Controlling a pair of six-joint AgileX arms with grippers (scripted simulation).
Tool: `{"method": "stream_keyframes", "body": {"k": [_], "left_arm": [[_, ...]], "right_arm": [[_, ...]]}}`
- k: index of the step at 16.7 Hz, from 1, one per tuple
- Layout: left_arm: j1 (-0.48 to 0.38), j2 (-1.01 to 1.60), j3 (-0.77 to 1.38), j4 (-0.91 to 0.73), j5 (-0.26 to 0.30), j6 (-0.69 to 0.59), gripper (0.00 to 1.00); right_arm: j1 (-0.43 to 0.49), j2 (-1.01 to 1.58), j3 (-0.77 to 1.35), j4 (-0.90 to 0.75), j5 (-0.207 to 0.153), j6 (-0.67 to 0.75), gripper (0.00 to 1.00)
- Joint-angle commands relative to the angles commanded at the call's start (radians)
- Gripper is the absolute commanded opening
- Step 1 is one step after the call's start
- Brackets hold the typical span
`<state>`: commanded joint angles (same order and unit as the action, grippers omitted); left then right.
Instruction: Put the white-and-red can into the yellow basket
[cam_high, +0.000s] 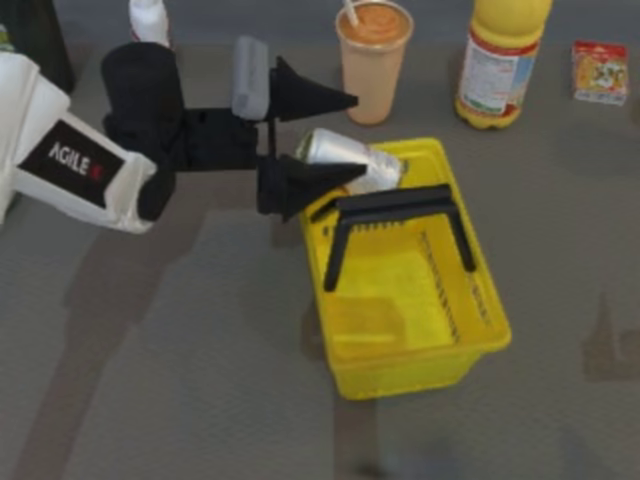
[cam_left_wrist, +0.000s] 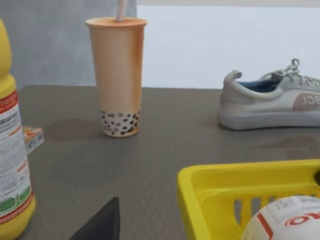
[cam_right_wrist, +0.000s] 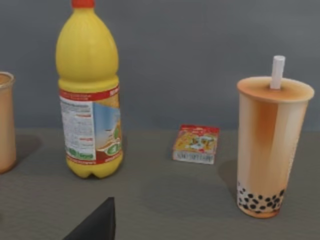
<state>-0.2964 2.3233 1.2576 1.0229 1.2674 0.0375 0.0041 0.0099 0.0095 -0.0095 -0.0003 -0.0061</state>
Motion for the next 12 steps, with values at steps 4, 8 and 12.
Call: {"method": "stream_keyframes", "body": {"k": [4,8,12], "left_arm": [[0.022,-0.143,-0.103,-0.097,-0.088,-0.042,1.0],[0.068,-0.432,-0.267,-0.249,-0.255,-0.095,1.0],[0.128,-0.837,-0.457,-0.407,-0.471,-0.118,1.0]], "right_arm": [[0.052,0.142,0.136,-0.129,-0.001,-0.081,1.0],[0.143,0.435,0.419,-0.351,0.001,-0.226,1.0],[0.261,0.845,0.823,-0.612,0.005,-0.414,1.0]]}}
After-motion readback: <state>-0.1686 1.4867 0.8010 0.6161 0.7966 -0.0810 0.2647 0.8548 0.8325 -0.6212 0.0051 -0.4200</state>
